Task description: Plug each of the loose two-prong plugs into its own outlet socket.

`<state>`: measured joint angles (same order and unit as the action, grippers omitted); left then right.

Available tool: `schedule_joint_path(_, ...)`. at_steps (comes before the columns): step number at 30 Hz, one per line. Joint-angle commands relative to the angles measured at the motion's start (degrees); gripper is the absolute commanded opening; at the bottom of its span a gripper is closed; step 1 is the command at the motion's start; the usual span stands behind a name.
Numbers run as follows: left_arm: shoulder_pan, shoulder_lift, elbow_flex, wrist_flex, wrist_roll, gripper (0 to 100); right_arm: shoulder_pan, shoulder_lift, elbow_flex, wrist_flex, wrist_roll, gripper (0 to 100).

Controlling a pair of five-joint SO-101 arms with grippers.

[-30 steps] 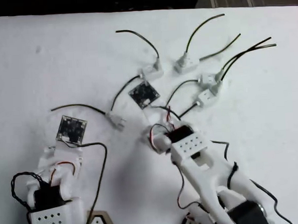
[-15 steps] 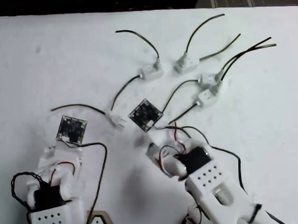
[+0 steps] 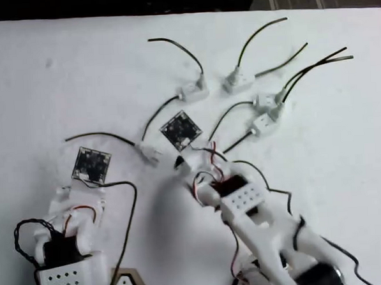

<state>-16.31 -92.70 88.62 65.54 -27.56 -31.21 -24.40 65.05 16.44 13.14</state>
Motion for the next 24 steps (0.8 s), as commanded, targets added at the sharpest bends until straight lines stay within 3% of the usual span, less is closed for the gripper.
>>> schedule_joint_path(1, 0.1, -0.3, -0.2, 0.2, -0.4, 2, 1.4, 5.3, -4.5, -1.8, -2.5, 1.7)
schedule_joint_path(6, 0.1, -0.3, -0.2, 0.2, -0.4, 2, 0.2, 5.9, -4.7, 6.9, -2.6, 1.7)
schedule_joint_path(14, 0.1, -0.3, -0.2, 0.2, -0.4, 2, -1.5, -8.6, -2.3, 24.7, 2.3, 1.7)
schedule_joint_path(24, 0.1, -0.3, -0.2, 0.2, -0.4, 2, -2.2, -20.4, 9.8, 28.3, 5.8, 1.7)
